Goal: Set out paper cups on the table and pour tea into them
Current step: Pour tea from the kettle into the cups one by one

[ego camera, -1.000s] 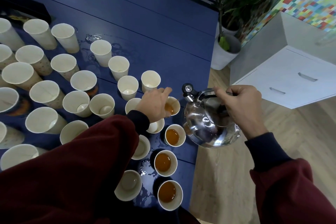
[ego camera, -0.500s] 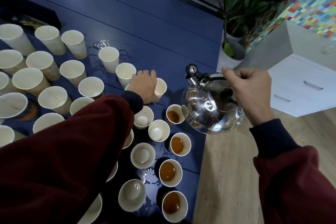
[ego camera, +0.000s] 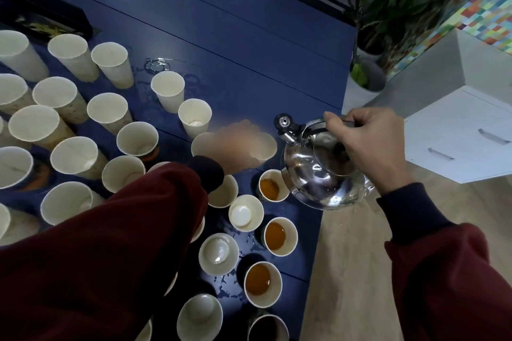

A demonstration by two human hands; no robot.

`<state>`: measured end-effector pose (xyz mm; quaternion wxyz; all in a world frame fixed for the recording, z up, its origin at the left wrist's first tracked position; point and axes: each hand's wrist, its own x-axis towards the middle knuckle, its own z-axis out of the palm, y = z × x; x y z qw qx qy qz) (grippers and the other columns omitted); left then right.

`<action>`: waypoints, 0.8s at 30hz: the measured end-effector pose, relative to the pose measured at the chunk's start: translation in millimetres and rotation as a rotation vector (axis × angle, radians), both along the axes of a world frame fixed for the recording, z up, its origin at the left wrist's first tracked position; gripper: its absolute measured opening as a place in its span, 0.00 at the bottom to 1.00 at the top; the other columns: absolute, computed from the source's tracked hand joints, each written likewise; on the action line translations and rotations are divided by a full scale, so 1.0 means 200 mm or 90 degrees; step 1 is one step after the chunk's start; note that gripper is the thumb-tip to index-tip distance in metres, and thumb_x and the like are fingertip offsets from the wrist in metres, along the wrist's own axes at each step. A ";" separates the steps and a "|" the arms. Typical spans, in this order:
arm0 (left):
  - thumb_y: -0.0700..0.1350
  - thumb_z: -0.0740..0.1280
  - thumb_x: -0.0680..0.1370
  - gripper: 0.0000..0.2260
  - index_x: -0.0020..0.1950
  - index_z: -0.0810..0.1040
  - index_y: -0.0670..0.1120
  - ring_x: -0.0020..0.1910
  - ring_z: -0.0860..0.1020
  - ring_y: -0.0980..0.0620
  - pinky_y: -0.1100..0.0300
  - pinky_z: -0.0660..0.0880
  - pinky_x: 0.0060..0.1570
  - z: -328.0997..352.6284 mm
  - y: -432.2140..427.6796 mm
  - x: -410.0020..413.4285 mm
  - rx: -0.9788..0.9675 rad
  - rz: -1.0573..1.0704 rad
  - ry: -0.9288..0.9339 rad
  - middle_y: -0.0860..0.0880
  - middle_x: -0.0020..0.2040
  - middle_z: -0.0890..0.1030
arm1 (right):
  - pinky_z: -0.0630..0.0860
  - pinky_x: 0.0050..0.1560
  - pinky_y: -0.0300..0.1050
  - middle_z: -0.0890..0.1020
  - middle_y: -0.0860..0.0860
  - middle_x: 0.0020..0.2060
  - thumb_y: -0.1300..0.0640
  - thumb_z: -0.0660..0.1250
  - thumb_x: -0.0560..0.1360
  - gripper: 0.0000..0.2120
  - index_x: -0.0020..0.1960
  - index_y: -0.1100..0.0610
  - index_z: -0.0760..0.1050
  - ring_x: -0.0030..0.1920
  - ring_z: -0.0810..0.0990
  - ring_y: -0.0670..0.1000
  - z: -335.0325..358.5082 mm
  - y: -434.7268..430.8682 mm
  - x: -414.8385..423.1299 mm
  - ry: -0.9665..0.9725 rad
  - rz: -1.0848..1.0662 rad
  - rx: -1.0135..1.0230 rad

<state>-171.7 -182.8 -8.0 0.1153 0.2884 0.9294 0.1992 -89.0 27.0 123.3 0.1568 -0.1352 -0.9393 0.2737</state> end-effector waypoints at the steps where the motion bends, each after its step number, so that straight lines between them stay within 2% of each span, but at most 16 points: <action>1: 0.59 0.75 0.71 0.26 0.62 0.74 0.46 0.56 0.77 0.44 0.48 0.73 0.51 -0.01 0.00 0.00 0.009 0.000 -0.004 0.47 0.58 0.76 | 0.64 0.31 0.45 0.64 0.50 0.20 0.43 0.72 0.72 0.28 0.26 0.60 0.65 0.25 0.64 0.48 -0.01 0.00 0.00 -0.005 0.002 0.006; 5: 0.60 0.76 0.69 0.27 0.60 0.74 0.47 0.54 0.78 0.44 0.46 0.75 0.51 -0.03 -0.01 0.02 0.031 0.000 -0.005 0.47 0.56 0.76 | 0.65 0.32 0.45 0.69 0.52 0.21 0.42 0.72 0.72 0.27 0.26 0.60 0.67 0.26 0.68 0.51 -0.03 0.01 0.00 -0.021 0.007 0.032; 10: 0.64 0.74 0.69 0.31 0.64 0.73 0.48 0.55 0.77 0.46 0.46 0.76 0.54 -0.02 -0.01 0.01 0.024 -0.003 -0.014 0.48 0.59 0.77 | 0.64 0.30 0.45 0.72 0.58 0.23 0.43 0.71 0.73 0.27 0.27 0.62 0.70 0.28 0.70 0.56 -0.02 0.01 -0.01 -0.017 0.009 0.081; 18: 0.61 0.76 0.69 0.27 0.60 0.75 0.47 0.52 0.78 0.47 0.48 0.77 0.52 -0.02 -0.01 0.01 0.050 -0.004 -0.034 0.47 0.55 0.78 | 0.63 0.35 0.45 0.65 0.52 0.21 0.44 0.72 0.73 0.28 0.25 0.59 0.64 0.26 0.64 0.52 -0.01 0.02 0.01 -0.020 -0.004 0.074; 24: 0.59 0.76 0.70 0.27 0.62 0.75 0.46 0.53 0.77 0.48 0.58 0.71 0.50 -0.01 -0.02 0.01 0.058 0.000 -0.037 0.47 0.56 0.77 | 0.66 0.32 0.47 0.68 0.55 0.22 0.43 0.71 0.73 0.27 0.27 0.61 0.67 0.27 0.67 0.53 0.00 0.02 0.02 -0.024 -0.009 0.078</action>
